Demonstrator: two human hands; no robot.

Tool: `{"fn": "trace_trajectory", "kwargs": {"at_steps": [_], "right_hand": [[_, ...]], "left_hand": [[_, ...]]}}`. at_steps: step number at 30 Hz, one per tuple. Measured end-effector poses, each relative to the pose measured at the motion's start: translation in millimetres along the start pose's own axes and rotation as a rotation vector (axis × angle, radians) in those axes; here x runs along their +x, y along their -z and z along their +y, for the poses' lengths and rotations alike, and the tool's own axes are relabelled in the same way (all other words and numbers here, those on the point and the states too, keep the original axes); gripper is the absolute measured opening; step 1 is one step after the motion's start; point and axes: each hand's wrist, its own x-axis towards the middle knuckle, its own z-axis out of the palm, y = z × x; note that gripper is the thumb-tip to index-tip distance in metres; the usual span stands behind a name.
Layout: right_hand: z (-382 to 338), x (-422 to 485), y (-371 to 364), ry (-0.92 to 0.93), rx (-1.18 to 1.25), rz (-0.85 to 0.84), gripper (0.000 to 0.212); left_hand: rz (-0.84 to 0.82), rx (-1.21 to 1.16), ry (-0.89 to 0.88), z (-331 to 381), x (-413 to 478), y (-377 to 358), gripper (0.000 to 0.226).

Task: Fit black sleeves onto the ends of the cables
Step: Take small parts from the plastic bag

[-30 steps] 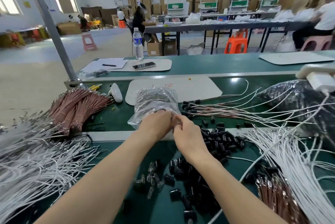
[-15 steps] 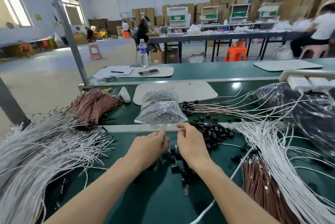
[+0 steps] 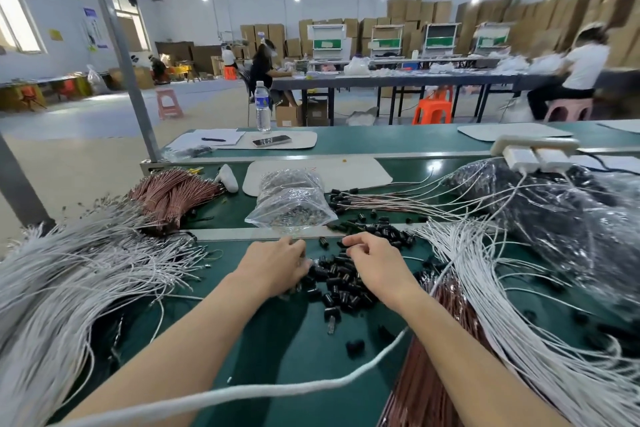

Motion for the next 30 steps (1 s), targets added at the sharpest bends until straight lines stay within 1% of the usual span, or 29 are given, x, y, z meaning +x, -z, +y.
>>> {"fn": "trace_trajectory", "kwargs": {"at_steps": [4,7,9,11,13,14,16,19,21,24,26,28,30], "right_hand": [[5.4,-6.0,12.3,0.033,0.018,0.06,0.025],[10.2,-8.0,28.9,0.057,0.028,0.169,0.027],[14.3,-7.3,44.6,0.065,0.024,0.27,0.028],[20.2,-5.5,61.0,0.055,0.034,0.376,0.027],[27.6,-3.0,76.1,0.021,0.061,0.47,0.027],[31.6,-2.0,82.6,-0.005,0.067,0.51,0.028],[39.5,-1.9,92.9,-0.049,0.069,0.565,0.029],[47.4,-5.2,99.2,-0.065,0.067,0.581,0.029],[51.4,-7.5,99.7,-0.066,0.07,0.565,0.028],[55.2,-8.8,100.4,-0.066,0.082,0.564,0.028],[56.5,-7.7,100.9,-0.07,0.083,0.567,0.029],[56.8,-6.4,101.2,-0.072,0.079,0.571,0.029],[57.3,-6.2,100.1,-0.058,0.093,0.566,0.029]], "left_hand": [[0.014,-0.011,-0.009,-3.3,-2.0,3.3,0.047],[0.056,-0.039,0.015,-2.4,-3.8,5.2,0.053],[0.124,-0.059,0.024,2.7,-4.6,9.7,0.049],[0.195,-0.067,0.003,13.1,-2.4,17.1,0.04],[0.206,-0.152,-0.009,30.9,5.8,26.0,0.031],[0.17,-0.23,-0.017,42.0,11.4,30.5,0.029],[0.033,-0.355,-0.059,67.1,21.8,39.8,0.029],[-0.171,-0.423,-0.202,105.8,31.4,49.7,0.029],[-0.286,-0.442,-0.247,127.6,36.5,52.0,0.031],[-0.508,-0.487,-0.203,152.6,39.2,50.6,0.038],[-0.624,-0.55,-0.158,163.9,38.0,50.1,0.036],[-0.705,-0.635,-0.115,172.3,36.7,51.0,0.035],[-0.736,-0.707,-0.082,178.6,34.5,52.7,0.04]]}}
